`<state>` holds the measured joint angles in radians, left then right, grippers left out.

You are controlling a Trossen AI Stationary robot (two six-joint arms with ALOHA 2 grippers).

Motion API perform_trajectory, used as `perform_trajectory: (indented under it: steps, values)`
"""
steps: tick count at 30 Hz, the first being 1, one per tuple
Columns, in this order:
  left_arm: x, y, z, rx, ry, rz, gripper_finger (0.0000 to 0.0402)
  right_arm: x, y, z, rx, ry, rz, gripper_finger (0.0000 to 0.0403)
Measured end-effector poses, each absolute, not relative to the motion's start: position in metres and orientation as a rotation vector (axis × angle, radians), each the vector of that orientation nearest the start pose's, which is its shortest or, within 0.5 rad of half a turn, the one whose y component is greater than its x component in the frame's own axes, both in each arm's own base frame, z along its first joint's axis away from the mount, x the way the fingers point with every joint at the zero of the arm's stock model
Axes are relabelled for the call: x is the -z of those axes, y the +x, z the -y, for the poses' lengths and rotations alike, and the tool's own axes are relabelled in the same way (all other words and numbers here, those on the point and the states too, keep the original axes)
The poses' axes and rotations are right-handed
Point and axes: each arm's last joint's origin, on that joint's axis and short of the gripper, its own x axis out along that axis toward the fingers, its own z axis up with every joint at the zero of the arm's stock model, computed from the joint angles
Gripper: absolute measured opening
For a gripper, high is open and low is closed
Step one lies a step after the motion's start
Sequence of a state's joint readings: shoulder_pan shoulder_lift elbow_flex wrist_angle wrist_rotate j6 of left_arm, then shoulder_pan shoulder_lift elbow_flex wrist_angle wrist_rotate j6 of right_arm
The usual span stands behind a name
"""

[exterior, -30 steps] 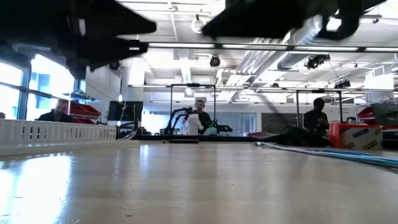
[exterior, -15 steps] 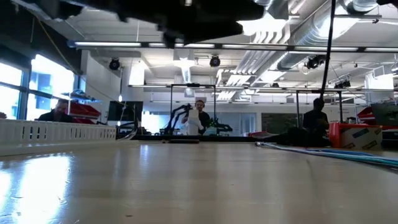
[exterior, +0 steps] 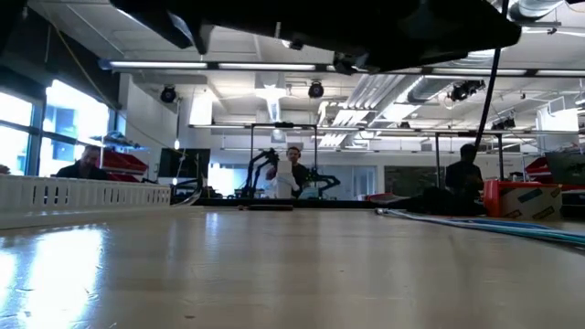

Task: Ziptie cables
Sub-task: Wrap the black zip tie around the cable

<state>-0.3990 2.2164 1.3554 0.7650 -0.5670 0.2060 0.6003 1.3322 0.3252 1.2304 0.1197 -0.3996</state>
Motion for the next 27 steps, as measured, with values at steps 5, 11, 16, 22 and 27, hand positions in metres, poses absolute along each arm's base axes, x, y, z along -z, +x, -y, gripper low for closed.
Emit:
perform_trajectory:
  steps: [5,11,16,22,27]
  values:
    - [-0.153,0.459,0.168,-0.178,0.241,-0.092,0.0201,-0.206,0.194,-0.13,-0.441,-0.303,0.296,0.0]
    - [-0.146,0.462,0.163,-0.198,0.247,-0.137,0.0157,-0.205,0.194,-0.13,-0.46,-0.281,0.286,0.0]
    - [-0.145,0.463,0.161,-0.179,0.251,-0.146,0.0079,-0.204,0.195,-0.131,-0.464,-0.27,0.274,0.0]
    - [-0.141,0.459,0.164,-0.265,0.348,-0.216,0.0005,-0.2,0.195,-0.131,-0.477,-0.248,0.23,0.0]
    - [-0.137,0.449,0.178,-0.341,0.528,-0.308,0.0004,-0.19,0.197,-0.132,-0.496,-0.216,0.129,0.0]
